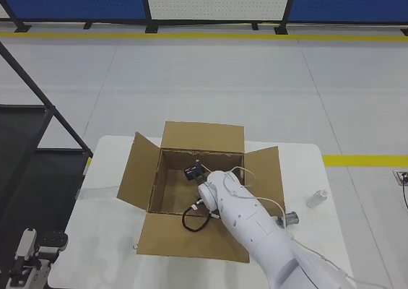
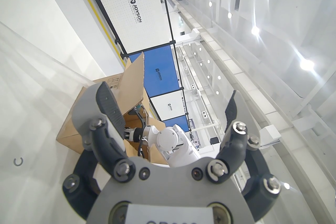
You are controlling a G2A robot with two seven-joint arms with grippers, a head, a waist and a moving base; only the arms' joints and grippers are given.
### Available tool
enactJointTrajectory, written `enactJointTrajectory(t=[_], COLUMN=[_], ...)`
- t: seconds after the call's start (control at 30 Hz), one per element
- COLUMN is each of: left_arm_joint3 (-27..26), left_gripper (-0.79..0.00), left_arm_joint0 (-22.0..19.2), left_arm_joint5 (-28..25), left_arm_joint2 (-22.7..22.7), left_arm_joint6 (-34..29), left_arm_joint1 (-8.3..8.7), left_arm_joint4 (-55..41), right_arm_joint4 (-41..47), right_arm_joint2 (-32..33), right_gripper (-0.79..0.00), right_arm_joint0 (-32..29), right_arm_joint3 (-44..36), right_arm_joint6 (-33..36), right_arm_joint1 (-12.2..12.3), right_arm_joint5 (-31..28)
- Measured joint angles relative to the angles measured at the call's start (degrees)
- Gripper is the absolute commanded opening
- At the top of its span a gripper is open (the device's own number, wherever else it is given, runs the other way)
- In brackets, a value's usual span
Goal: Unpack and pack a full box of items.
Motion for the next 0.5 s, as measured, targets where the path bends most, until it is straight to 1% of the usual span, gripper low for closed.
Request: enactJointTrajectory(t=[0.17,0.3,0.47,0.5], left_arm_joint3=[-0.07,-0.10,-0.15,-0.15], left_gripper=[0.000,0.000,0.000,0.000], left_arm_joint0=[-0.02,0.22,0.76,0.85], left_arm_joint5=[-0.11,-0.29,-0.76,-0.85], left_arm_joint2=[0.06,-0.07,-0.39,-0.48], left_arm_joint6=[0.05,0.05,0.22,0.25], left_arm_joint1=[-0.08,-0.15,-0.27,-0.30], left_arm_joint4=[0.08,0.11,-0.33,-0.48], right_arm_joint4=[-0.20,-0.11,0.35,0.59], right_arm_joint2=[0.69,1.35,2.26,2.52], right_gripper=[0.000,-0.049,-0.086,-0.123], right_arm_joint0=[-0.46,-0.86,-1.12,-1.09], right_arm_joint3=[-1.77,-2.91,-2.30,-1.69], right_arm_joint6=[-0.43,-1.66,-3.23,-3.61], right_arm_joint1=[0.50,0.87,1.16,1.24], right_arm_joint5=[0.84,0.55,0.09,0.04])
